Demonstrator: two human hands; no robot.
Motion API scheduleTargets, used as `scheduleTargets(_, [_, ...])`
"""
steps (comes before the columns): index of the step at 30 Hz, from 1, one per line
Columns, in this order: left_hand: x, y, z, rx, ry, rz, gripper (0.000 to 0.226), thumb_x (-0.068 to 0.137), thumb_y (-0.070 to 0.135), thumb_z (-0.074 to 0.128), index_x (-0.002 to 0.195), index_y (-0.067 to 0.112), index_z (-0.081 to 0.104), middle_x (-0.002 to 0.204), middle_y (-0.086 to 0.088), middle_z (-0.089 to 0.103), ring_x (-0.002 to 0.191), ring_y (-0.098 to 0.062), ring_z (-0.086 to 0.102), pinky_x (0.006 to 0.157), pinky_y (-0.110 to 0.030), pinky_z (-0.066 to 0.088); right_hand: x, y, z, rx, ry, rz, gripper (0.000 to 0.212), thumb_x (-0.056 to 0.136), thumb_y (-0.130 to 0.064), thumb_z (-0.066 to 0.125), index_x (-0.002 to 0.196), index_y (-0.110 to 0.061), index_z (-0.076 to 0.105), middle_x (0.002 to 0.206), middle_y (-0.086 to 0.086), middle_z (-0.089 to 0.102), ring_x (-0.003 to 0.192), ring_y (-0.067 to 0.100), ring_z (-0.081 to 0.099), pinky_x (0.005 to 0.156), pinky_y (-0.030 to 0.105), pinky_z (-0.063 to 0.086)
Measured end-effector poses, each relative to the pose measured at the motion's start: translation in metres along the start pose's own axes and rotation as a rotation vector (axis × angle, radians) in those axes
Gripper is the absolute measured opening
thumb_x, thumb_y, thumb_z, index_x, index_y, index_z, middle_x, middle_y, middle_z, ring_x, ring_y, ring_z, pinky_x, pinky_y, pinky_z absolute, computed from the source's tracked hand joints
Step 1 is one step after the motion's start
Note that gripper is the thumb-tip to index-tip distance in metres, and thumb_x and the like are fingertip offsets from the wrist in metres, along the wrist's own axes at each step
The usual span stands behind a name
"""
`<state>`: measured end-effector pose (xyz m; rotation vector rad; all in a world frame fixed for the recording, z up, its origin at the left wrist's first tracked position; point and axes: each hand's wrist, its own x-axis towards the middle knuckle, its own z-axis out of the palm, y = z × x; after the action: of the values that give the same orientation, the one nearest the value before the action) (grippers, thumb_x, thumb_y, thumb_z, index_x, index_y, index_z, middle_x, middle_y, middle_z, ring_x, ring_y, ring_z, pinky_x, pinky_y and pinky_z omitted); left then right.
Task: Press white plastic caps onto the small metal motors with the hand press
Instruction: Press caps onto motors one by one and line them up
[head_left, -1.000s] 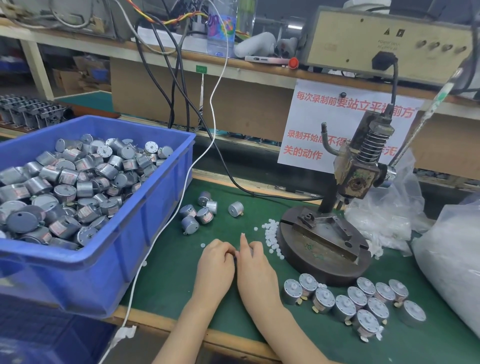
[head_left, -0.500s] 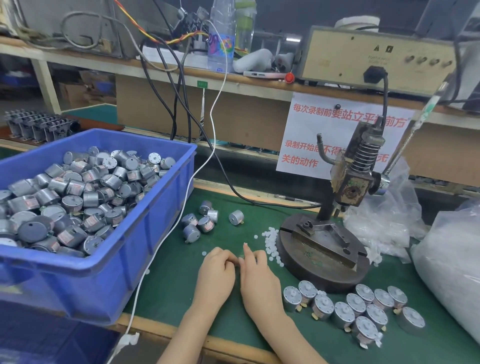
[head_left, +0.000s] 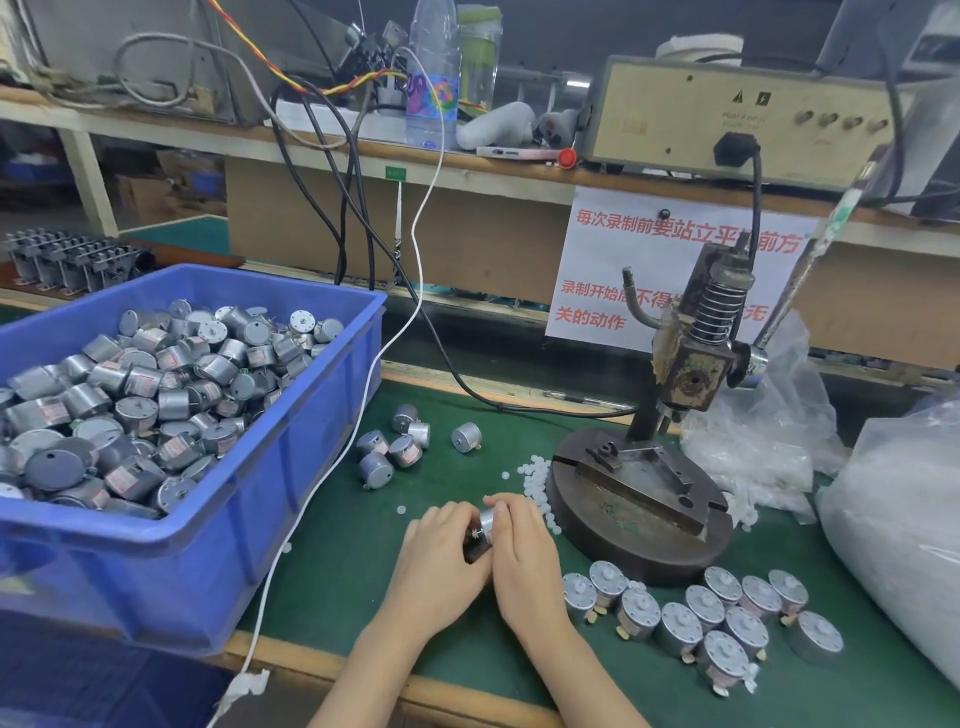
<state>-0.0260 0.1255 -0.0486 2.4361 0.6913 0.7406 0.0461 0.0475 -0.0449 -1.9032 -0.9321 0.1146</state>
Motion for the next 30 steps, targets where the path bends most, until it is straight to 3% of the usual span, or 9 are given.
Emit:
scheduleTargets(3, [-0.0001, -0.0016, 0.0013, -0.014, -0.001, 0.003, 0.016, 0.087, 0.034, 0.051, 0.089, 0.018, 0.052, 0.086, 0.011, 0.048, 0.087, -0.013, 0.044, 0.078, -0.024, 0.031, 0.0006, 0.0003, 0.0001, 0.001, -0.013, -0.006, 0.02, 0.101, -0.02, 0.033, 0.102, -0.026, 0.052, 0.104, -0.008, 0.054, 0.092, -0.019, 0.043, 0.076, 0.003, 0.029])
scheduleTargets(7, [0.0002, -0.0024, 0.0008, -0.157, 0.02, -0.034, 0.009, 0.083, 0.022, 0.058, 0.09, 0.019, 0.054, 0.087, 0.012, 0.048, 0.086, -0.009, 0.043, 0.075, -0.018, 0.034, -0.0003, -0.0017, -0.0002, -0.008, 0.006, -0.079, 0.032, 0.1, -0.017, 0.035, 0.123, -0.033, 0.048, 0.105, -0.025, 0.047, 0.1, -0.02, 0.041, 0.08, -0.002, 0.028])
scheduleTargets(11, [0.0004, -0.0038, -0.0014, -0.288, 0.076, -0.123, 0.023, 0.078, 0.007, 0.063, 0.081, 0.026, 0.051, 0.084, 0.012, 0.05, 0.084, -0.007, 0.046, 0.072, -0.015, 0.036, -0.0021, -0.0005, 0.0018, -0.183, -0.01, -0.218, 0.034, 0.094, -0.01, 0.041, 0.124, -0.022, 0.053, 0.119, -0.012, 0.047, 0.111, 0.002, 0.046, 0.083, 0.008, 0.032])
scheduleTargets(13, [0.0006, -0.0043, -0.0025, -0.343, 0.095, -0.2, 0.021, 0.076, 0.005, 0.065, 0.079, 0.021, 0.052, 0.08, 0.007, 0.057, 0.079, -0.012, 0.052, 0.068, -0.018, 0.041, -0.0041, -0.0015, 0.0036, -0.234, -0.066, -0.24, 0.041, 0.089, -0.009, 0.043, 0.129, -0.02, 0.049, 0.13, -0.012, 0.043, 0.118, 0.004, 0.042, 0.086, 0.007, 0.03])
scheduleTargets(18, [0.0003, -0.0024, -0.0056, -0.441, 0.125, -0.261, 0.03, 0.074, -0.003, 0.065, 0.078, 0.024, 0.052, 0.072, 0.009, 0.061, 0.068, 0.0, 0.055, 0.062, -0.012, 0.043, -0.0029, -0.0042, 0.0045, -0.23, -0.147, -0.232, 0.051, 0.087, -0.003, 0.042, 0.135, -0.019, 0.041, 0.14, -0.011, 0.035, 0.123, 0.006, 0.041, 0.091, 0.013, 0.034])
scheduleTargets(23, [-0.0001, -0.0001, -0.0074, -0.431, 0.134, -0.231, 0.044, 0.07, -0.014, 0.051, 0.078, 0.029, 0.054, 0.074, 0.006, 0.062, 0.072, 0.003, 0.054, 0.061, -0.006, 0.038, -0.0025, -0.0023, 0.0049, -0.203, -0.134, -0.206, 0.039, 0.09, -0.008, 0.049, 0.127, -0.019, 0.045, 0.135, -0.01, 0.041, 0.12, 0.008, 0.044, 0.089, 0.016, 0.036])
scheduleTargets(27, [-0.0013, -0.0006, -0.0071, -0.4, 0.117, -0.214, 0.048, 0.071, -0.013, 0.047, 0.08, 0.033, 0.058, 0.077, 0.007, 0.063, 0.08, 0.002, 0.053, 0.066, -0.007, 0.039, -0.004, -0.003, 0.0041, -0.182, -0.121, -0.187, 0.034, 0.089, -0.011, 0.051, 0.122, -0.018, 0.048, 0.123, -0.006, 0.049, 0.111, 0.012, 0.051, 0.086, 0.023, 0.041])
scheduleTargets(30, [0.0, -0.0009, -0.0077, -0.433, 0.139, -0.243, 0.047, 0.072, -0.014, 0.047, 0.077, 0.031, 0.059, 0.074, 0.01, 0.064, 0.076, 0.002, 0.056, 0.065, -0.006, 0.039, -0.0053, -0.0013, 0.0037, -0.203, -0.101, -0.221, 0.034, 0.089, -0.012, 0.053, 0.122, -0.017, 0.049, 0.122, -0.005, 0.05, 0.112, 0.012, 0.049, 0.085, 0.02, 0.039])
